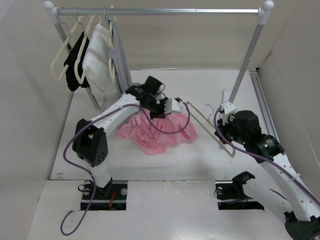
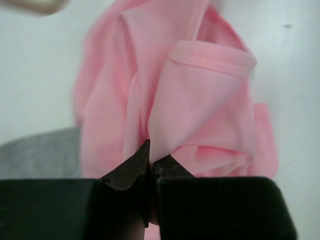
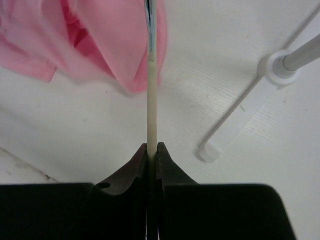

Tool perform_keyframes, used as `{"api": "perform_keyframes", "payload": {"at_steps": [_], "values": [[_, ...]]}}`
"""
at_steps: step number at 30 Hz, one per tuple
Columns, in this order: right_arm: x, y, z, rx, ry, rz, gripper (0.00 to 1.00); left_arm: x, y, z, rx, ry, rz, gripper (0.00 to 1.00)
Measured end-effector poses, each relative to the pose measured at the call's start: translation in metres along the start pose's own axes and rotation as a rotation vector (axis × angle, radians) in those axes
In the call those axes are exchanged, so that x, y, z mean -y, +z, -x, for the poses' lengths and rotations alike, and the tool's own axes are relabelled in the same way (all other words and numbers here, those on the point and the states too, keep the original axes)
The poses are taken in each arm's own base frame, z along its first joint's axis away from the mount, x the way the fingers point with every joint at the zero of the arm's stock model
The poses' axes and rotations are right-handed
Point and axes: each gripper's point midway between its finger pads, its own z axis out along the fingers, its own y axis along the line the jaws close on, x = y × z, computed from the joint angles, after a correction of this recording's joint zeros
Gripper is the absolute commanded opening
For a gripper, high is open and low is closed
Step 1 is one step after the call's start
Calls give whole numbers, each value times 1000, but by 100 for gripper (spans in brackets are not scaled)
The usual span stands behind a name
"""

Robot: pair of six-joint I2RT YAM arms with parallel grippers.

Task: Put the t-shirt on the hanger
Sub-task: Place tshirt on hanger

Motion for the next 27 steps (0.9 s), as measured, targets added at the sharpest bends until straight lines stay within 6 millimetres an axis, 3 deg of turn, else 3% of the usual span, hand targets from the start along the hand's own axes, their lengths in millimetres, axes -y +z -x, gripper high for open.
{"api": "perform_keyframes", "payload": {"at_steps": [3, 6, 15, 27], "values": [[-8, -6, 0, -8, -5, 47, 0, -32, -48, -14, 29, -68, 110, 0], [-18, -12, 9, 20, -21, 102, 0, -37, -69, -38, 9, -139, 141, 0], [-61, -21, 16, 41, -143, 303, 0, -32, -64, -56, -16, -183, 113, 0], [-61, 7, 7, -59, -185, 303, 0, -19, -61, -61, -7, -137, 89, 0]]}}
